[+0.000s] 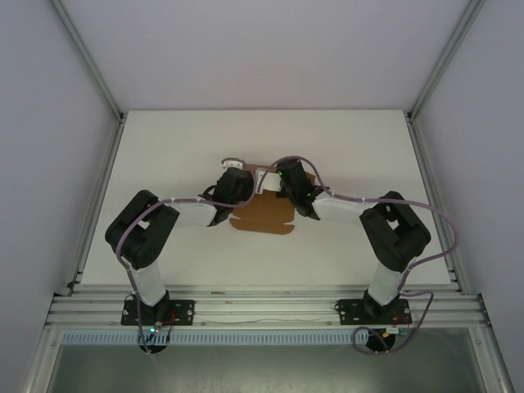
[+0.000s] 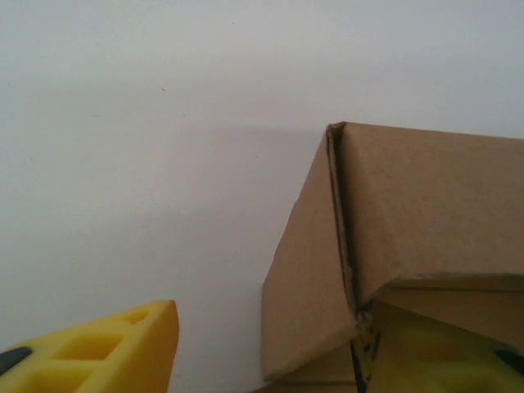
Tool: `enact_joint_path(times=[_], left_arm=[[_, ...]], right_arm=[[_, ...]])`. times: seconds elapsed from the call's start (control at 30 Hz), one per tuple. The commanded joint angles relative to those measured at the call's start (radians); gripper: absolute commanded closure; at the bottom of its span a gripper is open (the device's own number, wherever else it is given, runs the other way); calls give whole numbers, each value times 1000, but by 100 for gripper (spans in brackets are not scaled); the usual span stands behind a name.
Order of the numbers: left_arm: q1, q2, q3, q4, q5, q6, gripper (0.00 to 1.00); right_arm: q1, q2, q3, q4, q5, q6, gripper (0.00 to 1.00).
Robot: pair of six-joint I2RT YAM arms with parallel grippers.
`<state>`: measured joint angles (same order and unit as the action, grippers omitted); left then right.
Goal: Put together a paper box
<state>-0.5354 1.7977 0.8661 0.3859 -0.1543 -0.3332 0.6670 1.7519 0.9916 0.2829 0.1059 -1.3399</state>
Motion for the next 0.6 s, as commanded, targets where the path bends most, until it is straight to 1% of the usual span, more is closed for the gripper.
enact_joint_path(times=[0.0,0.13,0.2,0.23,0.27,0.3,0.33,0.37,0.4,0.43,0.47,0.53,0.57], left_arm=[[9,43,51,8,13,24,52],[9,73,80,10,12,33,68],[8,78,83,25,14,41,80],[8,76,82,29,13,42,84],[9,75,81,35,7,43,90],[8,73,79,37,3,49,97],[8,70,75,44,-2,54,100],[8,66,71,49,-5,56,100],[8,63,66,55,-4,62,100],[10,55,62,57,-3,61,100],[10,50,60,57,-9,60,100],[9,39,57,47,-19,53,100],[9,31,54,44,-19,51,100]], right_arm=[[10,4,-6,-104,-8,39,100],[10,-3,-5,-120,-23,52,100],[10,-7,-4,-122,-28,67,96],[6,-11,-5,-122,-29,76,94],[10,-18,-4,-120,-28,85,90],[10,-24,-5,-114,-26,95,87],[9,-34,-5,-114,-22,105,86],[8,-44,-4,-112,-15,120,83],[7,-58,-5,-108,-9,139,74],[5,-80,-8,-106,-10,161,57],[1,-103,-13,-113,-19,183,41],[-4,-162,-33,-134,-42,227,30],[-8,-194,-46,-144,-55,244,26]])
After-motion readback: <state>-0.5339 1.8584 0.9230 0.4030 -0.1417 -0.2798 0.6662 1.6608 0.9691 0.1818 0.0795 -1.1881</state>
